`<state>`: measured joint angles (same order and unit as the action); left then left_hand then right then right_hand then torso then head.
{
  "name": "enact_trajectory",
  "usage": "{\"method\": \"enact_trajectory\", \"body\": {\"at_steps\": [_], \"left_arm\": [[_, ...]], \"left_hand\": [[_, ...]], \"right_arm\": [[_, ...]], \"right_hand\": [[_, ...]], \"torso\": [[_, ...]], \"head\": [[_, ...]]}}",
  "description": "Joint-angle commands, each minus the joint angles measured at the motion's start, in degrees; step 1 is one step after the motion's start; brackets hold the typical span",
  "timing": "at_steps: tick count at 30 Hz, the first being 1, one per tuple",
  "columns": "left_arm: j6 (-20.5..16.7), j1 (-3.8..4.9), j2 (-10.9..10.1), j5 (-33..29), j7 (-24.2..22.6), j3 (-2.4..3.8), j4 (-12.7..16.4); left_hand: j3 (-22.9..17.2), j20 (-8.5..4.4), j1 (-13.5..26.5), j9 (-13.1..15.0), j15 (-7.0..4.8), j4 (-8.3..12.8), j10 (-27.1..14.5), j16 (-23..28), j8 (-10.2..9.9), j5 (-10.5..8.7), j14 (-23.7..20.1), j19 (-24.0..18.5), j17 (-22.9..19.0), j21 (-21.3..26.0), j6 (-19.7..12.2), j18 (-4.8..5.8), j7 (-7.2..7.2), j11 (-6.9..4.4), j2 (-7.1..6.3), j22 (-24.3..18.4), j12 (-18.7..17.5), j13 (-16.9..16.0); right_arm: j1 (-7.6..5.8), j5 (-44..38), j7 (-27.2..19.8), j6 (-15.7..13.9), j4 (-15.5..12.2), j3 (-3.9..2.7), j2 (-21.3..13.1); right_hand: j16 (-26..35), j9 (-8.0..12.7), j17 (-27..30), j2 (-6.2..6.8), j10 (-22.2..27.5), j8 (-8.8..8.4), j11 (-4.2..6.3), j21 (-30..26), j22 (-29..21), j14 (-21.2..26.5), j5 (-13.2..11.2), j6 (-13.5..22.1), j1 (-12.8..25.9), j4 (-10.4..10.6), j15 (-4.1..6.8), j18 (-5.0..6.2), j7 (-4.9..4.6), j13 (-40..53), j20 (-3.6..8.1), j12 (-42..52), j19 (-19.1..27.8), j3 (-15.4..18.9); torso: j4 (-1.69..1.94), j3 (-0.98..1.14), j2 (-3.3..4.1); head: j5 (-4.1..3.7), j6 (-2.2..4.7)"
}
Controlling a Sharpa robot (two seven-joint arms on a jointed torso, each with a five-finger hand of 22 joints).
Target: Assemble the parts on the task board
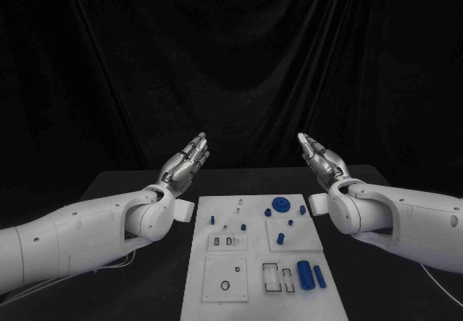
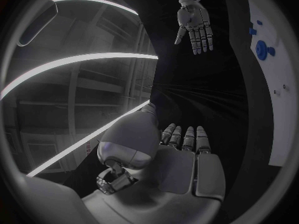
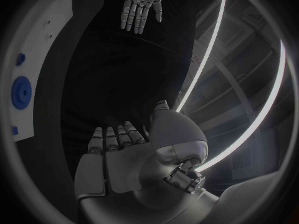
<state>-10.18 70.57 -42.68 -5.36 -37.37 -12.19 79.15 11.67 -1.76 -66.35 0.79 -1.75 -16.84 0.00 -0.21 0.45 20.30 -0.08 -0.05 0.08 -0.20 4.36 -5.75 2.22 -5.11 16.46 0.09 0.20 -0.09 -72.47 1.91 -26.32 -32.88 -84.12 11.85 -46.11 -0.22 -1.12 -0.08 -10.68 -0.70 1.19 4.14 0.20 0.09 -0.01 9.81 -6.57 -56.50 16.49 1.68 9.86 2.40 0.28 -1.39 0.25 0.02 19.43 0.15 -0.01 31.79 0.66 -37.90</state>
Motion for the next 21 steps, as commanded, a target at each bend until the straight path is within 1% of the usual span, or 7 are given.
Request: {"method": "enact_trajectory", "body": {"at_steps": [1, 9, 12, 15, 17, 19, 21], "left_arm": [[3.5, 0.2, -0.8, 1.0, -1.2, 0.08, 0.3], [3.9, 0.21, -2.8, 5.3, -2.8, 0.07, 0.9], [4.3, 0.21, -3.1, 6.3, -3.0, 0.07, 0.7], [4.7, 0.21, -3.4, 6.8, -3.0, 0.07, 0.6], [4.8, 0.21, -3.6, 7.0, -3.0, 0.06, 0.5], [5.0, 0.21, -3.7, 7.1, -2.9, 0.06, 0.5], [5.1, 0.2, -3.9, 7.2, -2.8, 0.06, 0.6]], "left_hand": [[-0.3, -0.05, -1.6, 0.1, -2.37, 0.1, 0.0, 0.2, 0.4, 0.86, 0.1, 0.0, -0.1, 0.2, 0.5, -0.41, -0.01, 0.35, 0.0, -0.1, -0.2, 0.1], [-0.2, 2.49, -3.1, 0.1, -1.88, 0.1, 0.0, 0.2, 0.5, 1.63, 0.1, 0.0, -0.1, 0.2, 0.9, -2.46, -0.25, 0.64, -0.08, -0.1, -0.2, 0.1], [-0.3, 3.05, -4.2, 0.2, -1.65, 0.2, 0.0, 0.2, 0.5, 2.58, 0.1, 0.0, -0.1, 0.2, 1.4, -2.84, -0.41, 0.79, -0.11, -0.1, -0.2, 0.1], [-0.4, 3.53, -5.2, 0.2, -1.43, 0.2, 0.0, 0.2, 0.5, 3.41, 0.1, 0.0, -0.1, 0.2, 1.7, -3.11, -0.47, 0.8, -0.16, -0.1, -0.2, 0.1], [-0.5, 3.92, -5.8, 0.2, -1.16, 0.2, 0.0, 0.2, 0.6, 3.89, 0.1, 0.0, -0.1, 0.2, 2.0, -3.24, -0.53, 0.86, -0.17, -0.1, -0.2, 0.1], [-0.6, 4.33, -6.5, 0.3, -0.88, 0.3, 0.0, 0.2, 0.6, 4.49, 0.1, 0.0, -0.1, 0.2, 2.1, -3.36, -0.55, 0.86, -0.22, -0.1, -0.2, 0.1], [-0.6, 4.64, -7.0, 0.3, -0.72, 0.3, 0.0, 0.2, 0.6, 4.96, 0.1, 0.0, -0.1, 0.2, 2.3, -3.47, -0.56, 0.86, -0.26, -0.1, -0.2, 0.1]], "right_arm": [[-0.94, -10.6, 2.9, 3.7, 0.7, -0.06, -0.2], [-4.45, -37.9, 7.7, 6.7, 4.0, -0.06, 0.5], [-5.56, -50.7, 10.6, 8.2, 5.8, -0.06, 1.5], [-6.23, -65.1, 13.3, 9.8, 7.5, -0.06, 2.9], [-6.51, -76.5, 15.3, 11.3, 8.7, -0.06, 4.0], [-6.63, -84.4, 16.8, 12.9, 9.4, -0.06, 5.0], [-6.7, -91.2, 18.3, 15.0, 10.1, -0.06, 6.0]], "right_hand": [[0.2, -0.5, 0.1, 0.61, -1.6, 1.2, -2.93, -0.2, -0.1, 0.0, 8.5, -3.4, -7.6, -3.2, -6.61, -2.01, -2.6, 0.5, -7.35, 1.1, 0.0, -2.5], [-1.9, -0.6, -1.3, 3.35, -5.0, 1.31, -7.33, 3.3, 2.0, -4.8, 11.7, -6.2, -19.2, -2.1, -9.75, -1.28, -0.88, 1.0, -11.07, 3.2, -5.9, -4.3], [-3.8, -0.9, -2.5, 3.81, -7.7, 1.72, -7.38, 7.8, 4.2, -11.2, 11.4, -8.9, -21.8, -3.1, -10.18, -0.31, -3.01, 1.3, -12.19, 3.9, -15.8, -4.6], [-8.7, -1.5, -6.7, 4.44, -23.6, 2.71, -10.84, 13.6, 6.0, -38.6, 7.4, -17.4, -24.8, -4.1, -9.66, 0.56, -3.75, 2.8, -12.66, 7.4, -38.2, -6.0], [-11.5, -2.3, -9.6, 8.88, -33.8, 4.38, -9.54, 15.9, 6.2, -53.1, 1.6, -29.0, -25.9, -2.6, -8.55, 0.71, -6.04, 3.4, -11.87, 8.2, -51.7, -14.9], [-12.5, -2.6, -10.9, 10.42, -39.1, 4.43, -10.02, 16.4, 6.2, -58.2, 1.1, -32.4, -25.8, -2.0, -7.58, 0.74, -4.94, 3.9, -11.1, 8.5, -57.1, -17.8], [-17.5, -3.1, -14.9, 12.37, -43.2, 4.69, -8.77, 19.6, 7.7, -69.1, -1.1, -37.7, -26.4, -2.0, -3.46, 0.55, -3.89, 4.5, -7.07, 8.3, -66.5, -21.2]], "torso": [[0.07, -0.03, -0.01], [-0.03, -0.02, -0.02], [-0.03, -0.02, 0.04], [-0.03, -0.02, 0.08], [0.01, -0.03, 0.1], [0.03, -0.03, 0.07], [0.03, -0.04, 0.05]], "head": [[0.31, -0.13], [0.71, -1.86], [0.69, -2.41], [0.75, -3.05], [0.82, -3.64], [0.77, -3.96], [0.66, -4.23]]}}
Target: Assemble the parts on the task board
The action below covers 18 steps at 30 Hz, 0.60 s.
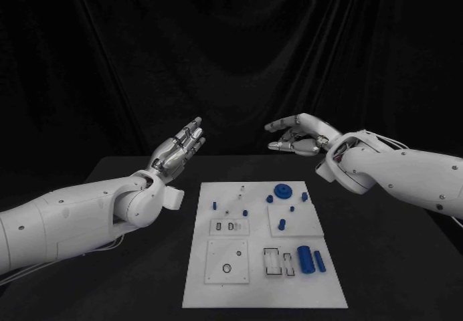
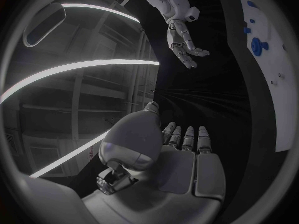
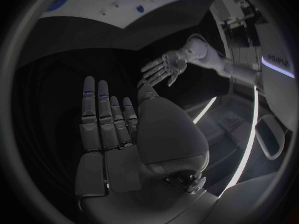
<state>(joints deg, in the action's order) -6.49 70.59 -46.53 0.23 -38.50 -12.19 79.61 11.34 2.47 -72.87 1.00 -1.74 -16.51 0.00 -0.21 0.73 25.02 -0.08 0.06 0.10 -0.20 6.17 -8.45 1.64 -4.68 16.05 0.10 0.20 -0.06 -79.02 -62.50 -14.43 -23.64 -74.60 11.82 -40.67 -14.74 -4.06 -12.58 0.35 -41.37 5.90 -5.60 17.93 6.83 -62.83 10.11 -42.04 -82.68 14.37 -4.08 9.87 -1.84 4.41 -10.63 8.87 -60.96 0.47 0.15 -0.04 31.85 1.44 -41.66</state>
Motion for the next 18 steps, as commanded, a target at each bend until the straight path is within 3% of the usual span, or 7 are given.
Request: {"method": "enact_trajectory", "body": {"at_steps": [1, 2, 9, 10, 11, 12, 18], "left_arm": [[1.4, 0.19, -0.2, 1.7, -1.7, 0.06, 0.1], [1.4, 0.19, -0.3, 1.9, -1.7, 0.06, 0.1], [1.4, 0.15, -0.3, 3.3, -1.3, 0.05, -0.6], [1.4, 0.14, -0.3, 3.4, -1.3, 0.05, -0.6], [1.4, 0.13, -0.3, 3.5, -1.3, 0.05, -0.7], [1.4, 0.12, -0.2, 3.6, -1.2, 0.05, -0.8], [1.5, 0.06, -0.2, 3.7, -1.1, 0.04, -1.0]], "left_hand": [[-0.3, 0.61, -0.8, 0.1, -0.6, 0.0, 0.0, 0.2, 0.3, 0.54, 0.1, -0.1, -0.1, 0.2, 0.5, -0.85, 0.0, 0.45, 0.13, -0.1, -0.2, 0.1], [-0.4, 0.75, -1.0, 0.1, -0.52, 0.0, 0.0, 0.2, 0.3, 0.67, 0.1, -0.1, -0.1, 0.2, 0.6, -0.89, -0.02, 0.47, 0.11, -0.1, -0.2, 0.1], [-0.5, 2.63, -2.5, 0.2, 0.86, 0.0, 0.0, 0.2, 0.4, 1.87, 0.1, -0.1, -0.1, 0.2, 1.4, -1.26, -0.31, 0.71, 0.03, -0.1, -0.2, 0.1], [-0.5, 3.03, -2.7, 0.2, 1.07, 0.0, 0.0, 0.2, 0.4, 2.06, 0.1, -0.1, -0.1, 0.2, 1.4, -1.33, -0.32, 0.73, 0.03, -0.1, -0.2, 0.1], [-0.5, 3.26, -2.8, 0.2, 1.2, 0.0, 0.0, 0.2, 0.4, 2.12, 0.1, -0.1, -0.1, 0.2, 1.5, -1.37, -0.34, 0.73, 0.03, -0.1, -0.2, 0.1], [-0.5, 3.57, -2.9, 0.2, 1.35, 0.0, 0.0, 0.2, 0.4, 2.2, 0.1, -0.1, -0.1, 0.2, 1.5, -1.42, -0.37, 0.75, 0.03, -0.1, -0.2, 0.1], [-0.5, 5.08, -3.6, 0.3, 1.71, 0.1, 0.0, 0.2, 0.6, 2.93, 0.1, -0.1, -0.1, 0.2, 2.5, -1.61, -0.75, 1.17, -0.05, -0.1, -0.2, 0.1]], "right_arm": [[-0.15, -29.5, 7.2, 7.1, 0.9, -0.03, 1.1], [-0.12, -32.3, 8.4, 9.0, 1.2, -0.03, 1.7], [0.39, -37.4, 11.7, 13.3, 2.6, -0.04, 3.5], [0.49, -37.7, 12.0, 13.8, 2.8, -0.04, 3.7], [0.59, -38.0, 12.3, 14.4, 3.0, -0.04, 3.9], [0.7, -38.2, 12.6, 14.9, 3.1, -0.04, 4.1], [1.3, -38.6, 13.8, 16.8, 3.7, -0.04, 4.7]], "right_hand": [[-4.1, -0.2, -3.6, 1.97, -3.3, -0.33, 1.36, 2.3, 1.4, -7.6, -1.9, -2.5, -0.1, 0.3, 2.79, 0.65, 0.36, 0.5, 2.55, -0.6, -6.8, -3.5], [-8.0, -0.4, -6.5, 3.02, -6.0, -0.34, 2.19, 4.3, 2.8, -11.0, -3.6, -3.9, 0.5, 0.9, 4.01, 0.61, 0.45, 1.2, 3.85, -0.2, -10.0, -5.7], [-19.5, -1.2, -14.4, 4.86, -8.6, -1.17, 2.22, 10.8, 8.9, -12.0, -3.9, -5.7, 2.1, 0.8, 4.84, 0.28, 0.78, 2.2, 5.36, -0.7, -11.6, -9.0], [-22.9, -1.5, -16.3, 4.92, -9.5, -0.98, 2.29, 14.5, 12.7, -12.8, -3.6, -6.6, 2.2, 0.5, 5.17, 0.03, 0.52, 2.5, 5.62, -0.3, -12.0, -9.5], [-27.1, -1.8, -18.5, 4.87, -10.1, -0.99, 2.45, 25.8, 25.4, -14.0, -3.1, -7.0, 2.2, 0.2, 5.58, -1.51, 0.4, 2.7, 6.02, -0.1, -15.1, -9.8], [-38.2, -2.8, -26.5, 5.53, -10.3, -1.39, 2.72, 36.8, 37.5, -12.2, -3.0, -7.8, 2.7, -0.6, 5.4, -2.25, 0.3, 2.8, 6.68, -0.3, -12.4, -10.5], [-45.7, -3.4, -33.2, 5.42, -10.5, -1.82, 2.63, 46.0, 48.8, -13.7, -2.4, -7.5, 2.7, -1.1, 5.87, -3.35, 0.06, 2.8, 6.31, -0.6, -12.2, -11.2]], "torso": [[0.04, 0.0, -0.03], [0.03, 0.0, -0.03], [0.06, -0.01, 0.05], [0.1, -0.01, 0.08], [0.12, -0.01, 0.07], [0.15, -0.01, 0.11], [0.08, -0.03, 0.0]], "head": [[-0.22, -0.65], [-0.33, -0.91], [-0.45, -1.58], [-0.5, -1.66], [-0.53, -1.77], [-0.56, -1.86], [-0.48, -2.43]]}}
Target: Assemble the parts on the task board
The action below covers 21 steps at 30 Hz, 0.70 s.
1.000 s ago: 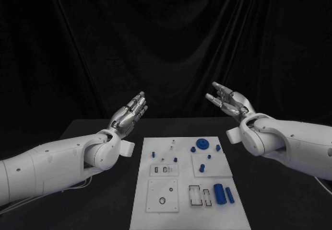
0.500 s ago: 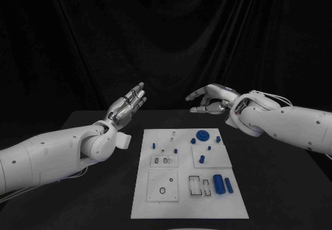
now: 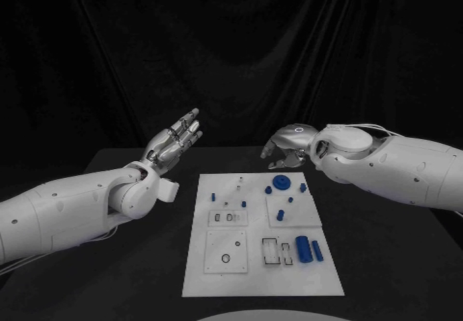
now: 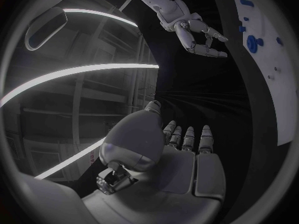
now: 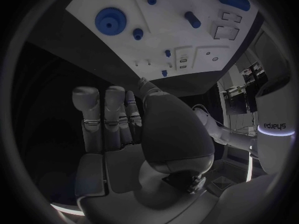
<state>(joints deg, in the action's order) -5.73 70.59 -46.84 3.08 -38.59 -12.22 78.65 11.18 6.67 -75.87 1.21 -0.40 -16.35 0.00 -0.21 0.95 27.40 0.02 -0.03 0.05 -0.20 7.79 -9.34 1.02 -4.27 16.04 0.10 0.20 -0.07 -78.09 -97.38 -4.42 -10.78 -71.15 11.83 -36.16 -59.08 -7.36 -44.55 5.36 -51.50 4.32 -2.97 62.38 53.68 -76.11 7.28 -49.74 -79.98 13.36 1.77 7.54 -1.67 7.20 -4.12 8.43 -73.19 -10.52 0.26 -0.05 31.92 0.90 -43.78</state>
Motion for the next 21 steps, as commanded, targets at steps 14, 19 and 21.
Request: {"method": "enact_trajectory", "body": {"at_steps": [14, 19, 21], "left_arm": [[1.9, -0.19, 0.5, 0.9, -1.1, 0.06, -0.6], [2.2, -0.27, 0.5, 0.9, -1.0, 0.05, -0.8], [2.3, -0.31, 0.5, 0.9, -1.0, 0.05, -0.9]], "left_hand": [[-0.7, 1.91, -1.9, 0.4, 0.58, 0.2, 0.0, 0.2, 0.8, 1.91, 0.0, 0.0, -0.1, 0.2, 3.4, -0.83, -0.89, 1.62, -0.11, -0.1, -0.2, 0.1], [-0.8, 1.98, -2.0, 0.4, 0.62, 0.2, 0.0, 0.2, 0.8, 2.08, 0.0, 0.0, -0.1, 0.2, 3.6, -0.83, -0.93, 1.67, -0.12, -0.1, -0.2, 0.1], [-0.8, 2.04, -2.1, 0.4, 0.65, 0.3, 0.0, 0.2, 0.9, 2.16, 0.0, 0.0, -0.1, 0.2, 3.7, -0.83, -0.99, 1.74, -0.12, -0.1, -0.2, 0.1]], "right_arm": [[3.39, -4.5, 5.9, 3.4, 2.7, -0.05, 1.6], [4.35, -4.5, 5.2, 1.8, 3.5, -0.05, 1.9], [4.58, -4.6, 5.1, 1.5, 3.8, -0.05, 2.1]], "right_hand": [[-11.7, -0.6, -12.2, 1.25, -1.6, -0.34, -0.25, 13.0, 16.5, -5.4, 0.5, 0.1, 1.4, -0.1, 0.08, -3.06, 0.86, 0.2, -0.29, 0.1, -4.8, 0.0], [-12.3, -0.5, -13.0, 1.41, -1.9, -0.49, -0.32, 13.6, 17.5, -5.7, 0.3, 0.5, 1.7, 0.1, 0.03, -3.21, 0.58, 0.3, -0.33, 0.2, -5.1, 0.1], [-12.7, -0.5, -13.5, 1.39, -1.9, -0.48, -0.33, 14.0, 18.0, -5.8, 0.4, 0.6, 1.5, 0.0, 0.04, -3.28, 0.41, 0.3, -0.33, 0.2, -5.3, 0.0]], "torso": [[-0.08, -0.02, -0.07], [-0.04, -0.02, -0.07], [-0.08, -0.02, -0.09]], "head": [[0.1, -0.83], [0.08, -0.88], [0.1, -0.9]]}}
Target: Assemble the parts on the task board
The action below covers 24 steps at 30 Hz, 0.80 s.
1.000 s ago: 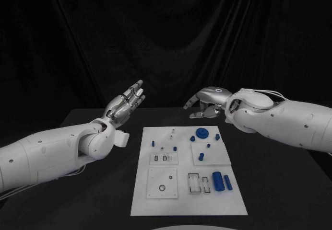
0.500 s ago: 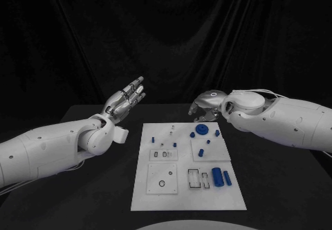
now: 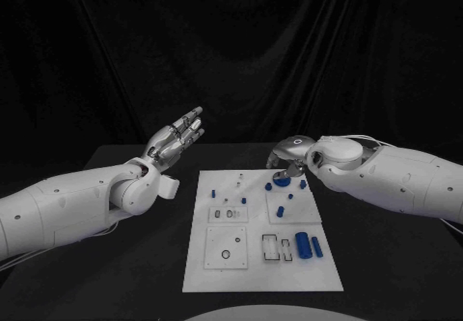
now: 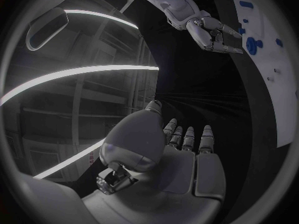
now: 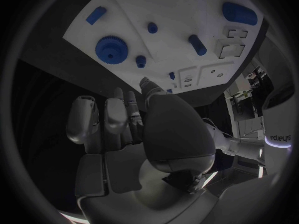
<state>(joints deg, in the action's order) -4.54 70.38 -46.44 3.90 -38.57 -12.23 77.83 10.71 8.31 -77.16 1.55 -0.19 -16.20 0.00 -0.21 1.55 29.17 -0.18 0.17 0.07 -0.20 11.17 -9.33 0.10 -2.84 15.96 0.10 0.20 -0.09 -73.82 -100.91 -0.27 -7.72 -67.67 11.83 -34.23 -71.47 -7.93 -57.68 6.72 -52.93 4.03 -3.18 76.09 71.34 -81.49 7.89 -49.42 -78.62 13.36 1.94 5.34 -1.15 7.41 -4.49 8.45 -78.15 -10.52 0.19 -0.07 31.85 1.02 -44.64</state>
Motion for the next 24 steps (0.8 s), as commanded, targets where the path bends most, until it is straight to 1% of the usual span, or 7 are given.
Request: {"method": "enact_trajectory", "body": {"at_steps": [1, 10, 12, 13, 16, 20, 24], "left_arm": [[1.1, -0.13, 0.1, 0.1, -1.0, 0.06, -0.1], [1.6, -0.63, 0.2, 0.1, -0.9, 0.06, -0.4], [1.6, -0.8, 0.2, 0.1, -1.1, 0.06, -0.5], [1.7, -0.84, 0.1, 0.1, -1.1, 0.06, -0.6], [1.6, -0.96, 0.1, 0.1, -1.2, 0.06, -0.7], [1.5, -1.05, 0.0, 0.1, -1.4, 0.06, -0.7], [1.5, -1.1, 0.0, 0.1, -1.6, 0.06, -0.7]], "left_hand": [[-0.3, 0.41, -0.8, 0.1, 0.44, 0.1, 0.0, 0.2, 0.3, 0.39, 0.2, -0.2, -0.1, 0.2, 0.4, -0.84, -0.06, 0.31, -0.05, -0.1, -0.2, 0.1], [-0.4, 0.56, -1.0, 0.1, 0.54, 0.1, 0.0, 0.2, 0.3, 0.48, 0.2, -0.2, -0.1, 0.2, 0.7, -0.85, -0.22, 0.48, -0.05, -0.1, -0.2, 0.1], [-0.3, 0.81, -0.8, 0.1, 0.69, -0.2, 0.0, 0.2, 0.3, -0.01, 0.2, -0.2, -0.1, 0.2, 0.9, -0.86, -0.43, 0.71, 0.02, -0.1, -0.2, 0.1], [0.0, 0.93, -0.3, 0.1, 0.81, -0.5, 0.0, 0.2, 0.2, -0.64, 0.2, -0.2, -0.1, 0.2, 0.6, -0.87, -0.43, 0.7, 0.16, -0.1, -0.2, 0.1], [0.1, 0.99, -0.1, 0.0, 0.77, -0.5, 0.0, 0.2, 0.1, -0.82, 0.2, -0.2, -0.1, 0.2, 0.4, -0.87, -0.52, 0.87, 0.22, -0.1, -0.2, 0.1], [0.2, 1.15, 0.0, -0.2, 0.87, -0.4, 0.0, 0.2, -0.2, -0.63, 0.2, -0.2, -0.1, 0.2, -1.2, -0.87, -0.49, 0.92, 0.23, -0.1, -0.2, 0.1], [0.2, 1.18, 0.0, -0.2, 0.85, -0.3, 0.0, 0.2, -0.2, -0.44, 0.2, -0.2, -0.1, 0.2, -1.3, -0.88, -0.47, 0.94, 0.21, -0.1, -0.2, 0.1]], "right_arm": [[0.42, -1.0, 0.8, -1.7, 0.4, -0.05, 0.2], [1.15, -1.0, 0.6, -3.1, 1.3, -0.05, 0.8], [1.43, -1.0, 0.5, -3.5, 1.6, -0.05, 1.1], [1.54, -1.0, 0.5, -3.5, 1.7, -0.05, 1.2], [1.88, -1.1, 0.5, -3.3, 2.0, -0.05, 1.5], [2.2, -1.1, 0.4, -2.9, 2.3, -0.05, 1.8], [2.4, -1.1, 0.3, -2.7, 2.5, -0.05, 2.1]], "right_hand": [[-0.3, 0.1, -0.3, 0.02, -0.5, -0.18, -0.12, 0.3, 0.3, -0.3, -0.2, 0.3, 0.1, -0.1, -0.13, -1.07, -0.11, 0.1, 0.03, 0.2, -0.2, 0.0], [0.5, 0.1, 1.3, 0.1, -0.2, -0.22, -0.01, 0.0, 0.0, 0.4, -0.1, 0.6, -0.3, -0.4, 0.11, -0.87, -0.08, 0.0, 0.14, 0.1, 0.3, -0.2], [0.4, 0.2, 1.3, 0.21, -0.2, -0.28, 0.03, -0.2, -0.2, 0.5, -0.1, 0.9, -0.6, -0.6, 0.17, -0.8, 0.01, 0.0, 0.18, 0.0, 0.6, -0.2], [0.5, 0.1, 1.5, 0.25, -0.1, -0.21, 0.03, -0.3, -0.4, 0.6, -0.1, 0.8, -0.8, -0.7, 0.2, -0.73, -0.03, 0.0, 0.2, 0.0, 0.8, -0.3], [0.5, 0.1, 1.6, 0.28, -0.1, -0.14, 0.08, -0.5, -0.5, 0.6, -0.1, 0.7, -0.9, -0.8, 0.21, -0.68, -0.06, 0.0, 0.22, 0.0, 1.0, -0.3], [0.7, 0.1, 2.0, 0.45, 0.1, -0.08, 0.11, -0.9, -1.1, 0.9, -0.2, 0.6, -0.9, -0.9, 0.23, -0.52, -0.12, 0.0, 0.24, -0.1, 1.5, -0.3], [0.8, 0.1, 2.1, 0.48, 0.2, -0.09, 0.13, -1.1, -1.2, 1.0, -0.3, 0.7, -0.9, -0.9, 0.23, -0.49, -0.1, 0.0, 0.24, -0.1, 1.6, -0.2]], "torso": [[-0.01, 0.01, 0.0], [-0.03, 0.02, 0.0], [-0.02, 0.02, -0.02], [-0.03, 0.02, -0.02], [-0.04, 0.02, -0.04], [-0.04, 0.0, -0.06], [-0.05, 0.0, -0.06]], "head": [[0.01, -0.04], [-0.2, -0.06], [-0.21, -0.07], [-0.18, -0.08], [0.01, -0.12], [0.15, -0.26], [0.02, -0.37]]}}
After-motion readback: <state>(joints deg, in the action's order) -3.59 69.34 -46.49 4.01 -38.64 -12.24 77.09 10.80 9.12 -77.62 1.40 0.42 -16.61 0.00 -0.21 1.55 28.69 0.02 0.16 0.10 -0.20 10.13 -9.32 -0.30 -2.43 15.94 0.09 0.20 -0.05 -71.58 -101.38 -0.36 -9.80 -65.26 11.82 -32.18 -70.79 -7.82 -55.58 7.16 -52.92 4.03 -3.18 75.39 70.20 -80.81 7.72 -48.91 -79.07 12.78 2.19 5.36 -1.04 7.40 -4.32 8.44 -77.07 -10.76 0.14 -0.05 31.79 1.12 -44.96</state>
